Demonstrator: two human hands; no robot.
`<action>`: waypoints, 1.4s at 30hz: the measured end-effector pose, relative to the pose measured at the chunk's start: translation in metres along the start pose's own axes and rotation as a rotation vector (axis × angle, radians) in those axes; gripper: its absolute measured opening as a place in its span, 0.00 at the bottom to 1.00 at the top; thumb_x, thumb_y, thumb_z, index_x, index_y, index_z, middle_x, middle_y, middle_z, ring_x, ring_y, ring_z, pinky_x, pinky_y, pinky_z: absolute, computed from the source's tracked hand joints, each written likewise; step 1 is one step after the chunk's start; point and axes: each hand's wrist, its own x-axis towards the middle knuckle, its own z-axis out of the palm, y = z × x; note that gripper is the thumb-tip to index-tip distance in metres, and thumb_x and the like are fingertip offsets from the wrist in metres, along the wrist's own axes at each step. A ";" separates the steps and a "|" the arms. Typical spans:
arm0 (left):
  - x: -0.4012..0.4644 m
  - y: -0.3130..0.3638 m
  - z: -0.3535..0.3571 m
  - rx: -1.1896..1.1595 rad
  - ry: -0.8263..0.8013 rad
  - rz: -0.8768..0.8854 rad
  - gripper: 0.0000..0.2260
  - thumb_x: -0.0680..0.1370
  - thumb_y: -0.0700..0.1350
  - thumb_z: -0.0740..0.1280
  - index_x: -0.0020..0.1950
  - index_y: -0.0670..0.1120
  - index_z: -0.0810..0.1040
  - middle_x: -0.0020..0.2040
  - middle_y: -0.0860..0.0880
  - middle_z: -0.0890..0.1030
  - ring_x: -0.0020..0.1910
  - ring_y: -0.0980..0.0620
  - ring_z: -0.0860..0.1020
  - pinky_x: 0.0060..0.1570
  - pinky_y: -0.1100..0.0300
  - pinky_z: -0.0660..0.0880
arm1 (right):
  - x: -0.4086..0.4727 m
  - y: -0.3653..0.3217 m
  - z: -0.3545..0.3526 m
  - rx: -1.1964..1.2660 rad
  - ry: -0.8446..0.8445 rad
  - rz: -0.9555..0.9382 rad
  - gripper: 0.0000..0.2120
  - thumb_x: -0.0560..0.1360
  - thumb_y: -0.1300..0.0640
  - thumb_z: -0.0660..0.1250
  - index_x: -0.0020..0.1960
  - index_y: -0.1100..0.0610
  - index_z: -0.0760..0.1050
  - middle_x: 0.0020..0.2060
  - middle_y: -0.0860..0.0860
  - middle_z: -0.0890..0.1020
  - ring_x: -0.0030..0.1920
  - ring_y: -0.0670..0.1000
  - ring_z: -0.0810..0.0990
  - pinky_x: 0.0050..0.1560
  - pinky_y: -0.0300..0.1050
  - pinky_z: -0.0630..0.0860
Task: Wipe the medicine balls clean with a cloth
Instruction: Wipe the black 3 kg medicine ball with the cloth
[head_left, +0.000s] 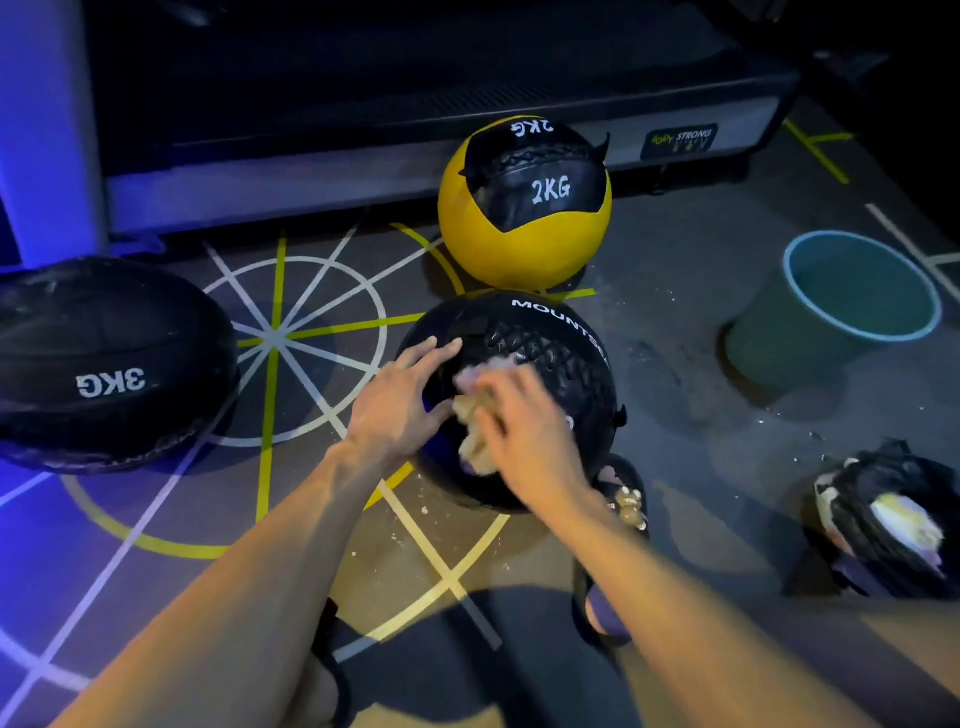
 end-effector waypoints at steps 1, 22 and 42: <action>-0.001 -0.002 0.000 -0.012 0.008 -0.003 0.31 0.81 0.57 0.68 0.81 0.65 0.58 0.82 0.57 0.60 0.77 0.48 0.66 0.69 0.46 0.69 | -0.008 -0.002 0.013 -0.105 -0.065 -0.078 0.19 0.79 0.58 0.68 0.68 0.51 0.71 0.64 0.48 0.72 0.54 0.43 0.75 0.50 0.36 0.78; -0.034 -0.010 -0.016 -0.159 0.190 -0.091 0.32 0.77 0.66 0.68 0.78 0.56 0.64 0.76 0.49 0.65 0.75 0.46 0.66 0.71 0.46 0.67 | -0.026 0.015 0.014 0.213 0.241 0.296 0.10 0.75 0.60 0.71 0.54 0.54 0.72 0.53 0.47 0.73 0.50 0.44 0.77 0.47 0.37 0.74; -0.045 -0.034 -0.010 -0.187 0.047 -0.103 0.34 0.76 0.69 0.63 0.80 0.66 0.59 0.83 0.57 0.54 0.81 0.48 0.53 0.77 0.44 0.57 | -0.015 -0.026 0.035 0.330 0.167 0.248 0.06 0.79 0.60 0.68 0.55 0.52 0.77 0.57 0.45 0.78 0.60 0.41 0.77 0.61 0.36 0.75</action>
